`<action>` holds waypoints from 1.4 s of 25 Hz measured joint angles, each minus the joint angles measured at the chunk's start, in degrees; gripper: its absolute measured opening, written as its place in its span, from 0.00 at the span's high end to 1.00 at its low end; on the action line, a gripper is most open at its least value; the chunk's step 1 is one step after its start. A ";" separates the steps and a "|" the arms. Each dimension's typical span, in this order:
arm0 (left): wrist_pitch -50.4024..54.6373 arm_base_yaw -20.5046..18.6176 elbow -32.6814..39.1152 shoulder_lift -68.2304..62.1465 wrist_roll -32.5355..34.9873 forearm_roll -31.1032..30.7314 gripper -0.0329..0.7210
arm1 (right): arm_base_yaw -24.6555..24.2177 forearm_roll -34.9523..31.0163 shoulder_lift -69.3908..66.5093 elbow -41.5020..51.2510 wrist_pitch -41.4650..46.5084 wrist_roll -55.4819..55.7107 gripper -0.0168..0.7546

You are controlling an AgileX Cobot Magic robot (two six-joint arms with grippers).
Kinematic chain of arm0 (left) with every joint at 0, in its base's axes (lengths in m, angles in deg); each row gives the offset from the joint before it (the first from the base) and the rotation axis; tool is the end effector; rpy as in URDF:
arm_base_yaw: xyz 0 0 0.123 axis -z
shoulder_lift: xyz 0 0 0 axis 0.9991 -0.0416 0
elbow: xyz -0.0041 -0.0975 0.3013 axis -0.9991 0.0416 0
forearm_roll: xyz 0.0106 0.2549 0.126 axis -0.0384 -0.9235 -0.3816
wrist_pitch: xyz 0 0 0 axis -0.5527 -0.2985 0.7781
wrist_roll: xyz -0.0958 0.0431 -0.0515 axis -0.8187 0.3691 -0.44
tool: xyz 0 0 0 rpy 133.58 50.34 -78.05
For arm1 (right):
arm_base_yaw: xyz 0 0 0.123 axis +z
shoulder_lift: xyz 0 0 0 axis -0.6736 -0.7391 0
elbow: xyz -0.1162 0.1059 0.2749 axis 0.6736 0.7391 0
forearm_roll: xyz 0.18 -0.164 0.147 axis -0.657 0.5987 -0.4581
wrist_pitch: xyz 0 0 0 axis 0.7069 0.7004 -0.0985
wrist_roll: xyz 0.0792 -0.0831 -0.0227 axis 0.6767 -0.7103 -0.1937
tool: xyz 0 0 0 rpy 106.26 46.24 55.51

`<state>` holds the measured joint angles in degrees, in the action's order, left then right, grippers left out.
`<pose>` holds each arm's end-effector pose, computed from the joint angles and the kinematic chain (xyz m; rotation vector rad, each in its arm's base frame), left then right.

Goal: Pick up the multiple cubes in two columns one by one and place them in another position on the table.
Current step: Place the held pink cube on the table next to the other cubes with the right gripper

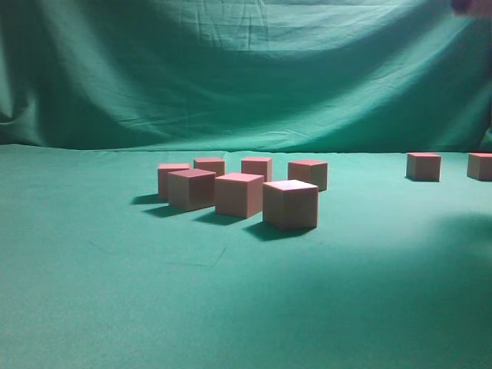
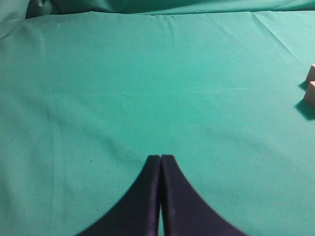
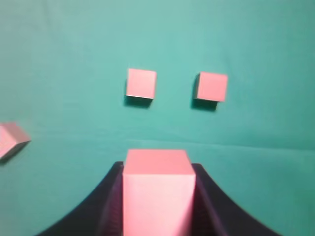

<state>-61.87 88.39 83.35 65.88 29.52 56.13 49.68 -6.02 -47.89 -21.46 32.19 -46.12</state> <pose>0.0793 -0.0002 0.1702 0.0329 1.8327 0.0164 0.4186 0.0533 0.3373 -0.1257 2.7900 0.0328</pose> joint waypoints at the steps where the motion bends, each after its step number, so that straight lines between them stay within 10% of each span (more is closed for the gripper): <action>1: 0.00 0.00 0.00 0.00 0.00 0.00 0.96 | 1.30 0.00 1.83 0.14 0.15 0.00 0.64; 21: 0.00 0.00 0.00 0.00 0.00 0.00 0.96 | 26.27 -7.22 27.15 36.92 -5.46 0.00 0.64; 35: 0.00 0.00 0.00 0.00 0.00 0.00 0.96 | 41.06 -5.69 16.74 38.03 -13.91 1.77 0.64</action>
<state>-61.87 88.39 83.35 65.88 29.52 56.13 90.74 -11.71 -31.15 16.57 18.27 -44.35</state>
